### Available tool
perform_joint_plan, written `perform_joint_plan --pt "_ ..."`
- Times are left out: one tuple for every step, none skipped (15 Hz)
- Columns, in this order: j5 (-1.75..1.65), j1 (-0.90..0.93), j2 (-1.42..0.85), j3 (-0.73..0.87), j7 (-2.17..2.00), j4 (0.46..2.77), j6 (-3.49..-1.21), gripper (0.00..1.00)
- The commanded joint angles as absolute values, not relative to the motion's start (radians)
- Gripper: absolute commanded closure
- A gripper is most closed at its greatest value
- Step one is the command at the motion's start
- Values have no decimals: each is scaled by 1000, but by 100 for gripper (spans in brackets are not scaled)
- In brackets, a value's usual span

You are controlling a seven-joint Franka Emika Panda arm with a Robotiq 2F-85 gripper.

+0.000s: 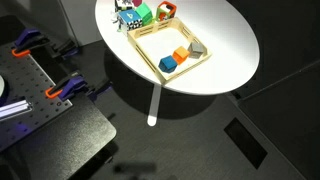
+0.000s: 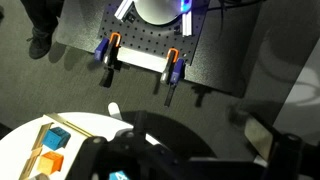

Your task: Pick up the block with four on it and put it on the tray

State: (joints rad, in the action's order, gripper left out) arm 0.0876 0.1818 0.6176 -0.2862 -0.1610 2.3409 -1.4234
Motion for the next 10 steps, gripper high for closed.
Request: perform_joint_plan --pt "85 191 615 -280 -165 2339 -1423 0" --pt "85 191 615 -280 -165 2339 -1423 0" --pt "85 191 615 -280 -165 2339 -1423 0" --pt "85 191 615 -280 -165 2339 -1423 0" --pt "85 191 615 -280 -165 2339 -1423 0" --pt "82 187 614 -277 -167 2342 -1432 0" --pt "80 183 611 -275 -169 2344 -1439 0" --pt "77 180 609 -271 -168 2346 -1446 0" --pt "74 176 608 -265 -166 2348 -1459 0" --pt "74 171 606 -257 -163 2350 -1473 0"
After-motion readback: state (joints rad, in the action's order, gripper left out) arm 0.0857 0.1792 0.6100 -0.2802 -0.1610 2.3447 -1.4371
